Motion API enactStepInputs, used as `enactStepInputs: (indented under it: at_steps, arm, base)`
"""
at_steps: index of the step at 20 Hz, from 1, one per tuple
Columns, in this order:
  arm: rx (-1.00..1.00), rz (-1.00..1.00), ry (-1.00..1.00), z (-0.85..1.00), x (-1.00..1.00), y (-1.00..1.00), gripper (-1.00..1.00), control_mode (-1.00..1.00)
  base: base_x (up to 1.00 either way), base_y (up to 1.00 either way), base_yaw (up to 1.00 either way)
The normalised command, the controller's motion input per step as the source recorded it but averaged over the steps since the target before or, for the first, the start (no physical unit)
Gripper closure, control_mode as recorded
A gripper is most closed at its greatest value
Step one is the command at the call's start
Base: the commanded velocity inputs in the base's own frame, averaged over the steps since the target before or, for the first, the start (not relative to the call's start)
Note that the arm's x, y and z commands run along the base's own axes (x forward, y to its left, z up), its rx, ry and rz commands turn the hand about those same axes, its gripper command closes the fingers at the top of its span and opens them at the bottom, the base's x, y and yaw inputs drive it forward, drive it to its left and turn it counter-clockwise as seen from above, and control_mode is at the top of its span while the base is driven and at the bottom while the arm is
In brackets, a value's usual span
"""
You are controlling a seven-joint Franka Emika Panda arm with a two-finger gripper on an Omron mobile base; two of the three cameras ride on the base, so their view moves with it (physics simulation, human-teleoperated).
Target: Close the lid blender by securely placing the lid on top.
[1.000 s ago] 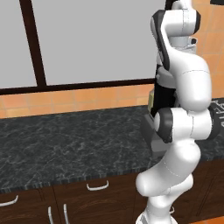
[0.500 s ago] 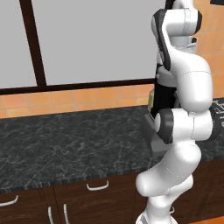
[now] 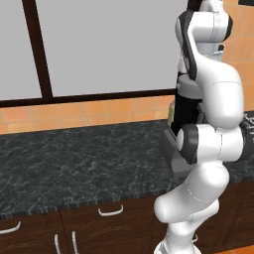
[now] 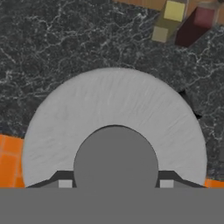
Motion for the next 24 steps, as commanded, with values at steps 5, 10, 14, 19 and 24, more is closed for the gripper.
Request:
enactStepInputs:
  at_steps: [5, 10, 14, 19, 24]
  arm:
    - [0.01, 0.0, -0.09, -0.11, 0.08, 0.0, 1.0, -1.0]
    - [0.0, 0.0, -0.02, 0.35, 0.3, 0.0, 1.0, -1.0]
    - [0.0, -0.01, 0.0, 0.0, 0.12, -0.03, 1.0, -1.0]
    - [-0.01, 0.0, 0.0, -0.01, 0.06, -0.11, 1.0, -1.0]
    - [-0.02, 0.0, 0.0, -0.06, 0.04, -0.14, 1.0, -1.0]
  base:
    - [0.0, 0.0, 0.0]
    - [0.0, 0.0, 0.0]
    - [0.0, 0.0, 0.0]
    - [0.0, 0.0, 0.0]
    - [0.0, 0.0, 0.0]
